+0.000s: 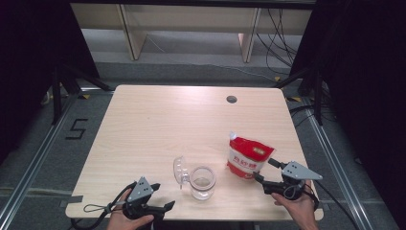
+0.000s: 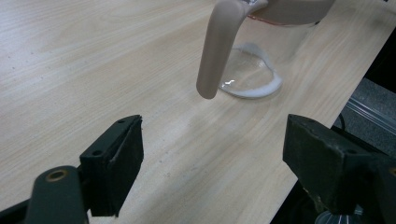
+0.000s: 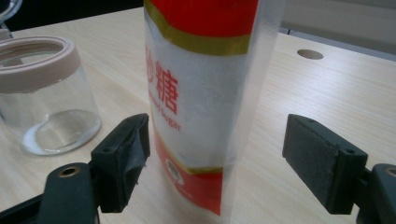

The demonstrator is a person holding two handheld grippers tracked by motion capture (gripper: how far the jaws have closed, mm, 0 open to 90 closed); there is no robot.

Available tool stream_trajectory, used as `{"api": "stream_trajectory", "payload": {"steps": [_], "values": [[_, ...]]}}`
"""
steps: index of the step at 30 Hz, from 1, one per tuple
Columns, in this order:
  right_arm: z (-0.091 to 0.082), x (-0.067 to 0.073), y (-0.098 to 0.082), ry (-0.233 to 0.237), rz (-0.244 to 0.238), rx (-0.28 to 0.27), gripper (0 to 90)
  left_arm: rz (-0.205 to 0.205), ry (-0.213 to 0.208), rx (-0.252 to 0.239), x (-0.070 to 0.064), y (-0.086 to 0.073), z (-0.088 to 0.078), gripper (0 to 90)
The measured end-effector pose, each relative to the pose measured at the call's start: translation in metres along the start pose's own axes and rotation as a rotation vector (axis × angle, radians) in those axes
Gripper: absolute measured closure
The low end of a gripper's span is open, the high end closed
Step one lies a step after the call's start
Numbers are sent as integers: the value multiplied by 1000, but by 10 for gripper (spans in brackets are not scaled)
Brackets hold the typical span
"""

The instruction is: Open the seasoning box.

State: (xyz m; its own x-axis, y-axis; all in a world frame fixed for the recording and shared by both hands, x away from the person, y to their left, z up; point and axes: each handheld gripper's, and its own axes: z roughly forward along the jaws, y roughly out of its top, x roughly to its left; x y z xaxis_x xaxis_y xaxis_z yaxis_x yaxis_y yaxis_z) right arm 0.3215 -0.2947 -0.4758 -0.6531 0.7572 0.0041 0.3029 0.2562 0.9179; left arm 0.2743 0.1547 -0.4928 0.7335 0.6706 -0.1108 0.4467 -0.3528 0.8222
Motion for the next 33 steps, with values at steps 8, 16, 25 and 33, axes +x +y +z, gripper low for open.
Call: {"api": "stream_trajectory", "payload": {"steps": [8, 16, 25, 33], "values": [[18, 0, 4, 20, -44, -1, 231, -32, -7, -10, -2, -2, 3, 201], [32, 5, 7, 23, -36, -30, 251, -8, -2, 1, -1, -1, 3, 200], [39, 7, 9, 43, -29, -37, 350, 2, -2, 2, -1, -2, 3, 201], [39, 20, 8, -46, 12, -31, 357, 2, -6, 8, -1, -2, 3, 200]]}}
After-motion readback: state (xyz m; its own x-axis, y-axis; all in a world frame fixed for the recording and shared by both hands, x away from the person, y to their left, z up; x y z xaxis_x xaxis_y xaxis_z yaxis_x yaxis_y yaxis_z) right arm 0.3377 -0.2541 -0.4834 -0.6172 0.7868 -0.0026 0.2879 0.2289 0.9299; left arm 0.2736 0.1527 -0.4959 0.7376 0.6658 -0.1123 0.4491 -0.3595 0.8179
